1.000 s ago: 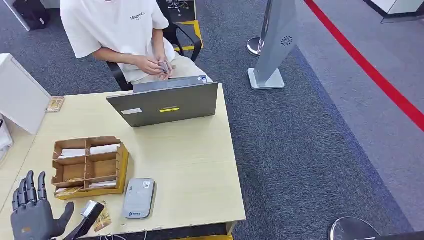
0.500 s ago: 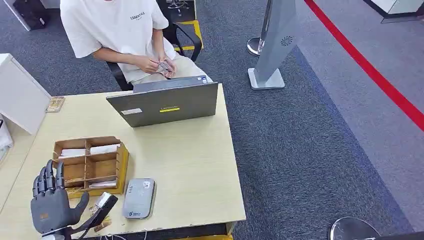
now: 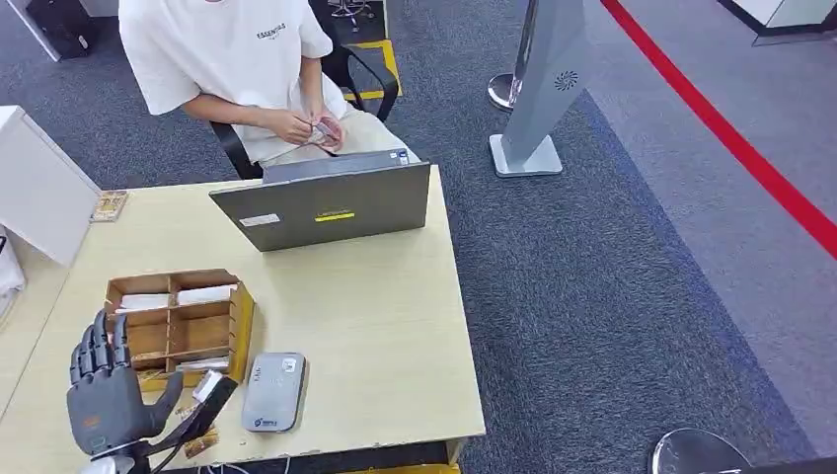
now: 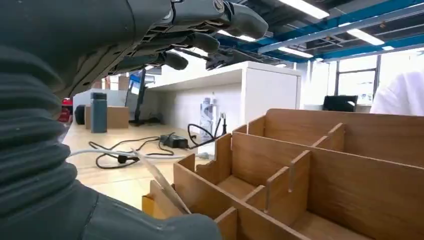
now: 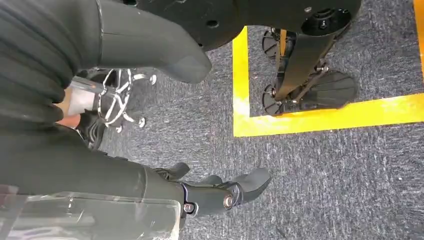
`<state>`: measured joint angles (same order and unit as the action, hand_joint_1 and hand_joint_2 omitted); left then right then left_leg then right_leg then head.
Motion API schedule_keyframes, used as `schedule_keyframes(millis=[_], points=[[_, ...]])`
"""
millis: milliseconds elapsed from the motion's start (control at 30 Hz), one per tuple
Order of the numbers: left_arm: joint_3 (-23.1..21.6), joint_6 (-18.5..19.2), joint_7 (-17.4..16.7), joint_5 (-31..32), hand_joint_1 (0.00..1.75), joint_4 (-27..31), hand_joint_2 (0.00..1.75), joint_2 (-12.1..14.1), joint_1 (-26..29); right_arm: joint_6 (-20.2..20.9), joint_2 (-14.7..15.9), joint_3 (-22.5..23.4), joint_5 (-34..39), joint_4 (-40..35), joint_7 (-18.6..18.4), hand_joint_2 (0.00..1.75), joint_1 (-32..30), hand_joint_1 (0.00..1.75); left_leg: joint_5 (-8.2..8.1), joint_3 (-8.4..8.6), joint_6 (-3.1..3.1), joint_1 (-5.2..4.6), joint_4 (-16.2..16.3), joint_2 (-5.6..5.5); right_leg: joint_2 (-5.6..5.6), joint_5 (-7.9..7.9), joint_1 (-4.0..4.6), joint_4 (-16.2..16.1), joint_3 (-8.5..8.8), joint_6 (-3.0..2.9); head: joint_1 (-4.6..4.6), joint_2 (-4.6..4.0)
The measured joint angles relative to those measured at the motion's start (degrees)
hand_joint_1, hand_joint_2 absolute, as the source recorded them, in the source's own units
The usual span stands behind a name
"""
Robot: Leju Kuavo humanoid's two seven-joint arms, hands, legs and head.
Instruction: Pass the card to the sensor for recognition and then transmit it.
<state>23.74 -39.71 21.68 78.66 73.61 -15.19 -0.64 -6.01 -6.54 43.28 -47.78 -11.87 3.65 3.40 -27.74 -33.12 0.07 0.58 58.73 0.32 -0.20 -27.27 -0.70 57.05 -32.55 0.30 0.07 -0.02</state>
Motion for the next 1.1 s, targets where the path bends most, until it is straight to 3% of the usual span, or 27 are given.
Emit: schedule_keyframes(millis=[300, 1100], points=[[3.1, 0.0, 2.2, -0.9, 0.00, 0.0, 1.75, 0.4, 0.2, 0.0, 0.0, 0.4, -0.5, 0.0, -0.1, 1.75, 0.0, 0.00, 0.00, 0.00, 0.00, -0.01, 0.0, 0.00, 0.00, 0.00, 0.00, 0.0, 0.00, 0.00, 0.00, 0.00], [6.1, 0.0, 2.3, -1.2, 0.00, 0.0, 1.75, 0.6, 0.1, -0.1, 0.0, 1.5, -0.9, 0.0, -0.1, 1.75, 0.0, 0.00, 0.00, 0.00, 0.00, 0.00, 0.0, 0.00, 0.00, 0.00, 0.00, 0.0, 0.00, 0.00, 0.00, 0.00]])
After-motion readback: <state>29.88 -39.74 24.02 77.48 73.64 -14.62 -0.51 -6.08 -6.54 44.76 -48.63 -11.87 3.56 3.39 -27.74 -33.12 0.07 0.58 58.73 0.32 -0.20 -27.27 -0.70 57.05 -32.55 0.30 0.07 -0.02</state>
